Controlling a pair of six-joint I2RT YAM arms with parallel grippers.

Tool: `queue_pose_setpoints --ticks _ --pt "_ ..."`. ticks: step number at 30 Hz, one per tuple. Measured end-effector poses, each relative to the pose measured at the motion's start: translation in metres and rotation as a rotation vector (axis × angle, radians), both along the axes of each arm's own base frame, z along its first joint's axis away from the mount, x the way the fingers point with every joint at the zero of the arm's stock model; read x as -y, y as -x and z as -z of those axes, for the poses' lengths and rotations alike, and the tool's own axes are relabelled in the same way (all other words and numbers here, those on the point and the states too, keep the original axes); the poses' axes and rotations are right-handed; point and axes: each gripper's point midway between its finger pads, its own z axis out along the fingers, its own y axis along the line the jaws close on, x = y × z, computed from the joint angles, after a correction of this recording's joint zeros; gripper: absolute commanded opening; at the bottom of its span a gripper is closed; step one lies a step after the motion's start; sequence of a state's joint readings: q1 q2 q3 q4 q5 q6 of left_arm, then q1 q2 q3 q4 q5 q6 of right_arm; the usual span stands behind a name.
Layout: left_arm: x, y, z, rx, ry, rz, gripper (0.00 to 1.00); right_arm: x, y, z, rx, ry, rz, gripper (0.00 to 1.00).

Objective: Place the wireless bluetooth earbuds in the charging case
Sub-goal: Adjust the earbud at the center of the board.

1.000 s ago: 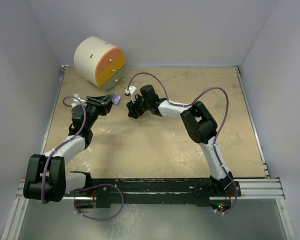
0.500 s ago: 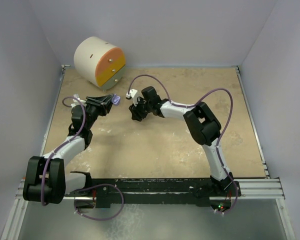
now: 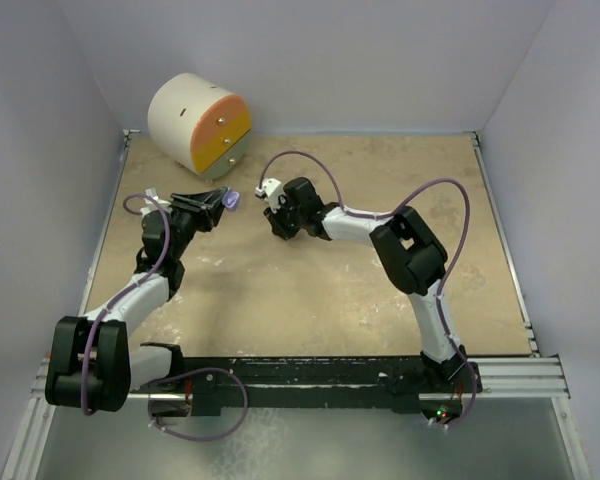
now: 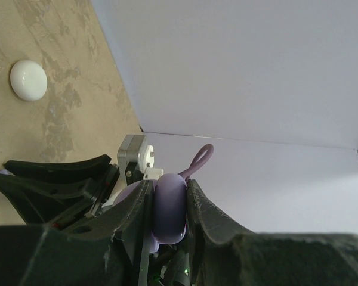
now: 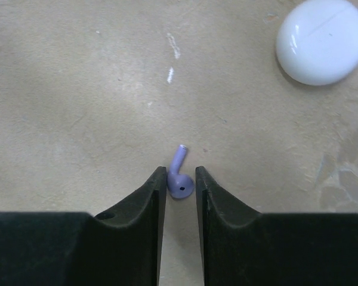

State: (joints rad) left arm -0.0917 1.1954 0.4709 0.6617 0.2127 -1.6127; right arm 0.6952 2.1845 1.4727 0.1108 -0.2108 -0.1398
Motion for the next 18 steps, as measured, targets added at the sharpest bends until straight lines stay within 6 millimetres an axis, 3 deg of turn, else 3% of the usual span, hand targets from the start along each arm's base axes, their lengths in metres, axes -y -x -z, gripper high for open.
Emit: queue_pose_setpoints --ticks 11,15,18 --pt "0.000 0.000 0.000 -0.002 -0.001 0.000 0.00 0.022 -0.015 0.000 0.007 0.024 0.219 0.32" --pt "0.000 0.000 0.001 -0.004 -0.001 0.000 0.00 0.032 -0.024 -0.001 0.016 0.030 0.310 0.50" --pt "0.000 0.000 0.001 -0.005 -0.001 0.000 0.00 0.042 -0.032 -0.002 0.024 0.034 0.364 0.55"
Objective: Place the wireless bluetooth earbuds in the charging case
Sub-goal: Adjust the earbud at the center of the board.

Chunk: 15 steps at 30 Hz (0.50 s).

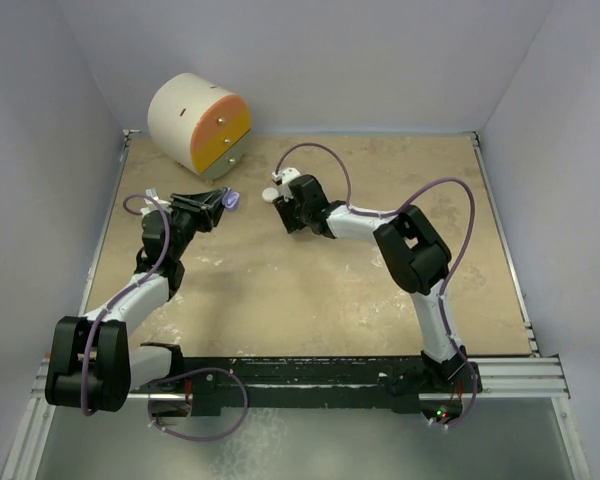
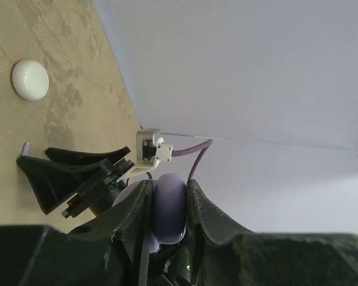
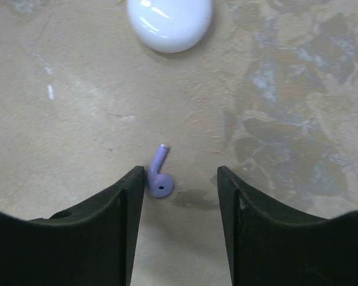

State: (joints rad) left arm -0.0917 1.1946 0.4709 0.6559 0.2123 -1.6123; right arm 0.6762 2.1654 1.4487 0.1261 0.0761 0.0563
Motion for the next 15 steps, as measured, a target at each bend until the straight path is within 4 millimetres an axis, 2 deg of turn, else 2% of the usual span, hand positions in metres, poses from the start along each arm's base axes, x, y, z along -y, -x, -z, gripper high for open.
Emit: queue_pose_setpoints --ticks 15 --pt "0.000 0.000 0.001 -0.003 0.000 0.000 0.00 0.057 -0.036 -0.003 0.025 0.038 0.193 0.57"
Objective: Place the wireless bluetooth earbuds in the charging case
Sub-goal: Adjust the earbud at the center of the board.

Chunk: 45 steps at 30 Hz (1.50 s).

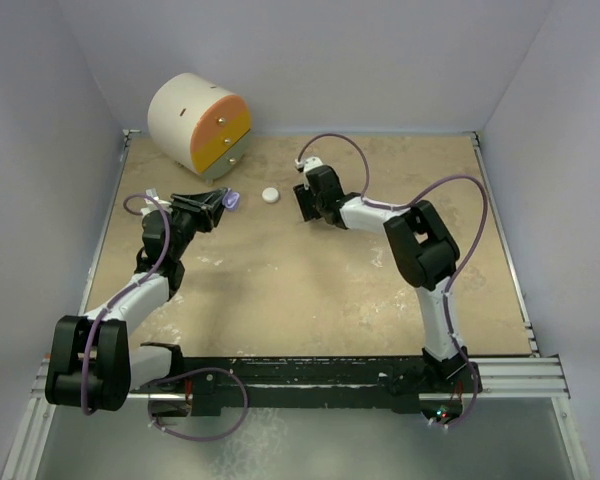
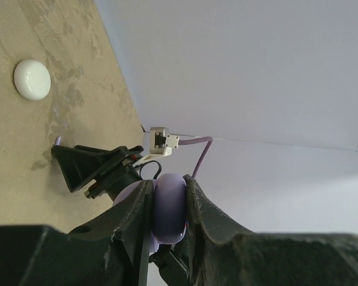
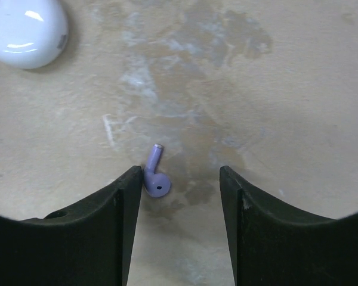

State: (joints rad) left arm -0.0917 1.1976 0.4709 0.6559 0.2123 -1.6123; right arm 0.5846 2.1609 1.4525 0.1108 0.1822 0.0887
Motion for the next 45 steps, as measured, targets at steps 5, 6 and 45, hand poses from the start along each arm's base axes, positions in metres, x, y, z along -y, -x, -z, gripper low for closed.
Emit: queue_pose_setpoints --ticks 5,6,45 --pt "0.000 -0.001 0.002 -0.006 -0.001 0.000 0.00 0.027 -0.009 0.000 0.000 0.021 0.063 0.58" --pt "0.000 -0.001 0.003 -0.008 -0.001 0.000 0.00 0.032 -0.011 -0.001 0.001 0.026 0.076 0.58" --pt "0.000 -0.004 0.009 -0.021 -0.001 0.000 0.00 0.020 -0.020 -0.001 -0.086 -0.111 -0.099 0.58"
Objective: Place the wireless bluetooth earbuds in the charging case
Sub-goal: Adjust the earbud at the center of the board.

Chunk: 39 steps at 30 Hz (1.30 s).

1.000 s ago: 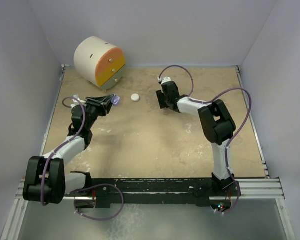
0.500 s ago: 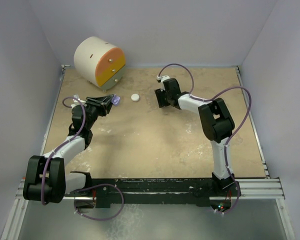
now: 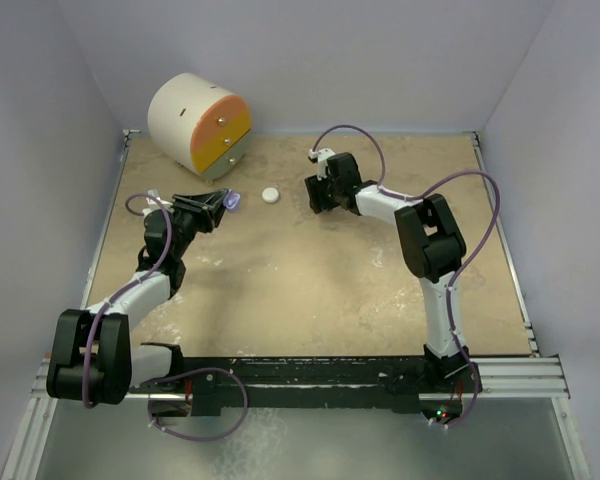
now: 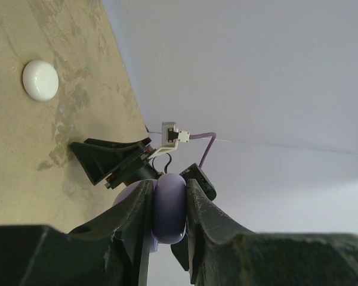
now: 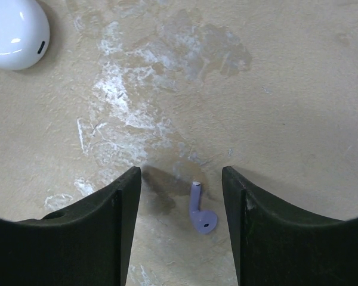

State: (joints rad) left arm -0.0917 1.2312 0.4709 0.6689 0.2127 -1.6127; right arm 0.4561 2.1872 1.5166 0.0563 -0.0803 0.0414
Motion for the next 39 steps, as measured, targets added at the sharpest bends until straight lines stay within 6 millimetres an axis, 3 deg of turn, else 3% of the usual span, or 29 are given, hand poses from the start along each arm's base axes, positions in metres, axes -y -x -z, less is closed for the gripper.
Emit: queue_pose_setpoints --ticks 14,24,39 --pt "0.000 0.000 -0.001 0.002 0.000 0.000 0.00 -0.010 0.012 0.002 0.008 -0.037 -0.109 0.54" --pt "0.000 0.000 0.000 0.002 0.000 0.000 0.00 -0.012 0.041 0.002 -0.020 -0.042 -0.168 0.52" --pt "0.000 0.004 -0.011 0.027 0.002 0.000 0.00 -0.010 0.067 0.002 -0.044 -0.016 -0.192 0.52"
